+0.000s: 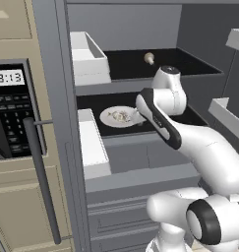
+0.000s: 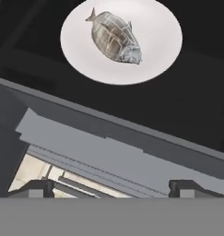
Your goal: Retrieve the fish from the fridge and place it on the cutting board.
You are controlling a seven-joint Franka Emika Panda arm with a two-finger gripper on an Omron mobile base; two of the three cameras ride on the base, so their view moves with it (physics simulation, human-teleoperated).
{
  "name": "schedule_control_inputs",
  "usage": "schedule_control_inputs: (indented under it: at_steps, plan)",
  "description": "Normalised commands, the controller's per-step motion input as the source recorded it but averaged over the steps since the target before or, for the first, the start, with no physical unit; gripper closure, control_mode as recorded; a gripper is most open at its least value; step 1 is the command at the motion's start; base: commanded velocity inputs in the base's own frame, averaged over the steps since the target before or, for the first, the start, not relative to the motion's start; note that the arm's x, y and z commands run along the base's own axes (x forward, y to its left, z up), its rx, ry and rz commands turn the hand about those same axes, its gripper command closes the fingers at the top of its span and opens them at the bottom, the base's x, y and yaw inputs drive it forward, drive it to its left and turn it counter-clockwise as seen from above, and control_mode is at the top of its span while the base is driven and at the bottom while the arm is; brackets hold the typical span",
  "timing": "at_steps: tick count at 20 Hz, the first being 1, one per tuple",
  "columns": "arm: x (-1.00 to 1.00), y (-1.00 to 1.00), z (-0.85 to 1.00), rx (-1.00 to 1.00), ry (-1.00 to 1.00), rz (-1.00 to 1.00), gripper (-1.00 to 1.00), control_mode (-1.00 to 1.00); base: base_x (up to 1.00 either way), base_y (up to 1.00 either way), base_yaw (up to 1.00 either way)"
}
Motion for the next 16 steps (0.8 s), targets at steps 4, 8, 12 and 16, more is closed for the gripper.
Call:
schedule_control_inputs:
  at_steps: [4, 8, 12, 16]
  plan:
    - [0.49, 0.0, -0.26, 0.0, 0.0, 0.1, -1.0, -1.0, 0.0, 0.0, 0.0]
    - [0.4, 0.0, -0.41, 0.0, -0.01, 0.08, -1.0, -1.0, 0.0, 0.0, 0.0]
    - [0.28, 0.1, -0.19, 0.0, -0.02, 0.04, -1.0, -1.0, 0.0, 0.0, 0.0]
    - [0.31, 0.2, -0.02, 0.0, -0.07, 0.01, -1.0, -1.0, 0.0, 0.0, 0.0]
